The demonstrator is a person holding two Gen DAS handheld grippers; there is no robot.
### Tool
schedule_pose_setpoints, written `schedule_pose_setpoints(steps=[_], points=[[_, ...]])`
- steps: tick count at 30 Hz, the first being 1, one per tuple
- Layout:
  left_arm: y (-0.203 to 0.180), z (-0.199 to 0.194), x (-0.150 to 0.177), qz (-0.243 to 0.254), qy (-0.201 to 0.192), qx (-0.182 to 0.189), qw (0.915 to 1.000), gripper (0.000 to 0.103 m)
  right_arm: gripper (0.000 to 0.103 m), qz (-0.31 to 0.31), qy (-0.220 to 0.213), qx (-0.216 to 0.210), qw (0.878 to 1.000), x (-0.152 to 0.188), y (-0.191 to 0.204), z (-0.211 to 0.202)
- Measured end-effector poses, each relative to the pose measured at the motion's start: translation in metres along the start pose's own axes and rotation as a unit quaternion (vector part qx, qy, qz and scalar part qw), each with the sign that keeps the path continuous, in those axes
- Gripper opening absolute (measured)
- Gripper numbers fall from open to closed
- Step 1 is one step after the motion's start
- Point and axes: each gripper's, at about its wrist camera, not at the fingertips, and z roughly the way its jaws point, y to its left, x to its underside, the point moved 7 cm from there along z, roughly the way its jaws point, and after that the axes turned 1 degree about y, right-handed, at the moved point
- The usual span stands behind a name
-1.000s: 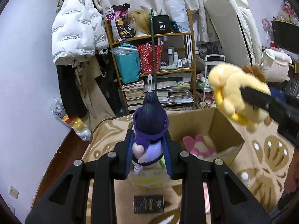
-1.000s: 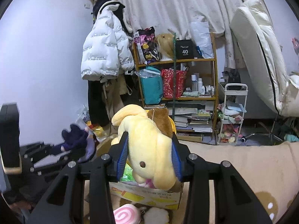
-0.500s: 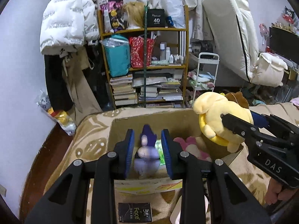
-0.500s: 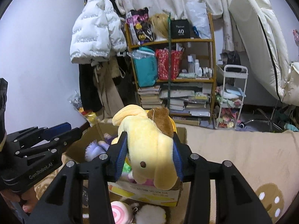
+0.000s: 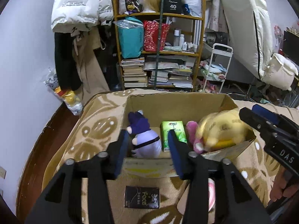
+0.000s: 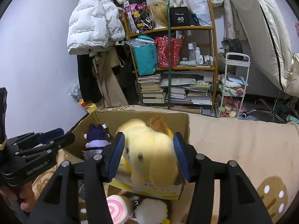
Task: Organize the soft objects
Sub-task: 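Open both tools and withdraw them from the box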
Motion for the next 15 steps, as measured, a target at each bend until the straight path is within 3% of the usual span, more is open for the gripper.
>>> schedule_pose_setpoints(steps=[4, 6, 8, 12, 15], points=[[0.001, -0.015, 0.001, 0.003, -0.006, -0.009, 0.9999, 0.058, 0.066, -0.001, -0.003, 0.000, 1.000, 0.000, 0.001, -0.009], [0.002, -0.023, 0.003, 0.003, -0.008, -0.014, 0.9999, 0.072, 0.067, -0.001, -0.003, 0.001, 1.000, 0.001, 0.002, -0.014], [0.004, -0.031, 0.005, 0.002, -0.012, -0.021, 0.9997, 0.079, 0.077, -0.002, -0.004, 0.003, 1.000, 0.001, 0.003, -0.018], [0.012, -0.044, 0.012, -0.005, -0.008, -0.035, 0.9993, 0.096, 0.087, 0.006, -0.011, 0.008, 1.000, 0.003, 0.001, -0.032], [0.020, -0.051, 0.020, -0.018, 0.000, -0.044, 0.9989, 0.097, 0.093, 0.014, -0.009, 0.012, 1.000, 0.008, 0.001, -0.039]])
